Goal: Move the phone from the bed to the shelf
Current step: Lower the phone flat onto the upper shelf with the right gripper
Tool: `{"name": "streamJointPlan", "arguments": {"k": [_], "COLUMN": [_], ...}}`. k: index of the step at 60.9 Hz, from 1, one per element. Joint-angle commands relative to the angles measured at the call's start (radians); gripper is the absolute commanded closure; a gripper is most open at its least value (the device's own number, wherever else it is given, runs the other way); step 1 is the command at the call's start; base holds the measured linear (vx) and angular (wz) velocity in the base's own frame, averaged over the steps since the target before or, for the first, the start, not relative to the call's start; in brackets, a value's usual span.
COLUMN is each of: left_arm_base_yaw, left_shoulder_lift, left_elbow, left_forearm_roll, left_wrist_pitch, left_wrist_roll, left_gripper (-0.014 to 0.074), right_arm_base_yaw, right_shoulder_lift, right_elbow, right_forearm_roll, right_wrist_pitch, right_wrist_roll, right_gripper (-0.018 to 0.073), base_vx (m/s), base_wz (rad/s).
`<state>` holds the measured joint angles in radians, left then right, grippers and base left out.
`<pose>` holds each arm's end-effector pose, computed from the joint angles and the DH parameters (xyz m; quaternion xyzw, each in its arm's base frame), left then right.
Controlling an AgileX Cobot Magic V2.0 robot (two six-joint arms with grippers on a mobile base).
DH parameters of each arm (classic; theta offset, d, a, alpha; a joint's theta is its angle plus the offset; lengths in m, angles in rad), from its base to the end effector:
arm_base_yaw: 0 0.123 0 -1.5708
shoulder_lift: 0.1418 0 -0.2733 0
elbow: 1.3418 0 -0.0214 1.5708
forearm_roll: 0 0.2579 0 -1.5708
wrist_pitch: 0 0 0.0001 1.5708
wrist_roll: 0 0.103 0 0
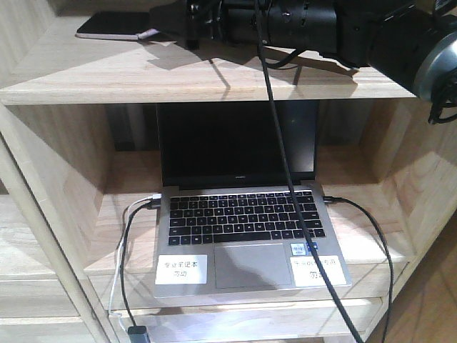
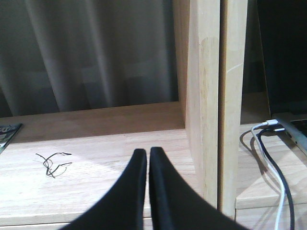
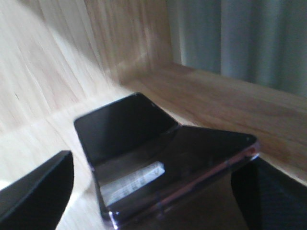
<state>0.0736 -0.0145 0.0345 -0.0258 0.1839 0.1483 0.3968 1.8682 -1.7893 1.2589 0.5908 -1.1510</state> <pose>0.0869 0.0059 0.1843 0.0200 0.7469 0.0635 0.6617 0.4027 0.2280 0.3770 -0.3008 0.7011 0.3428 0.5481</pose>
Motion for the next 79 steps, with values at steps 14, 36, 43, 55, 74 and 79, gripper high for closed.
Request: {"name": "streamJointPlan", "arguments": {"k": [14,36,43,55,74,79], "left_arm_base_yaw": [-0.005,-0.005,-0.005,-0.005,-0.005,-0.005], "left_shoulder_lift": [-0.012,-0.012,-0.012,-0.012,-0.012,-0.012], "left_elbow": [-0.023,-0.023,-0.023,-0.023,-0.023,-0.023], "left_forearm_roll": [-0.009,-0.009,-0.009,-0.009,-0.009,-0.009], "left_wrist_pitch": [-0.072,-0.072,-0.072,-0.072,-0.072,-0.072], "left_wrist_roll": [-0.006,-0.006,-0.006,-0.006,-0.006,-0.006], "left_gripper": [0.0595,0.0595,0.0595,0.0595,0.0595,0.0595], "right_arm_base_yaw": [-0.011,-0.021,-0.021,-0.021,-0.021,-0.021], "right_shoulder_lift": [-0.133,-0.243,-0.281,-0.348,-0.542,-0.627], "right_elbow": [-0.035,-0.03,-0.027,-0.027,0.217,0.346], "right_forearm_roll": [-0.101,-0.332,-0.4,-0.479,-0.495,-0.495], "right_wrist_pitch": [-0.022,0.011,0.039,0.108,0.001,-0.081], "right_wrist_roll": [0.046,0.28,0.362,0.396,0.408,0.402], "right_gripper": [-0.005,0.0021,0.0127,0.0486,0.0569,0.0569], "base_vx": [0.0,0.0,0.0,0.0,0.0,0.0], "base_wz": [0.0,0.0,0.0,0.0,0.0,0.0]}}
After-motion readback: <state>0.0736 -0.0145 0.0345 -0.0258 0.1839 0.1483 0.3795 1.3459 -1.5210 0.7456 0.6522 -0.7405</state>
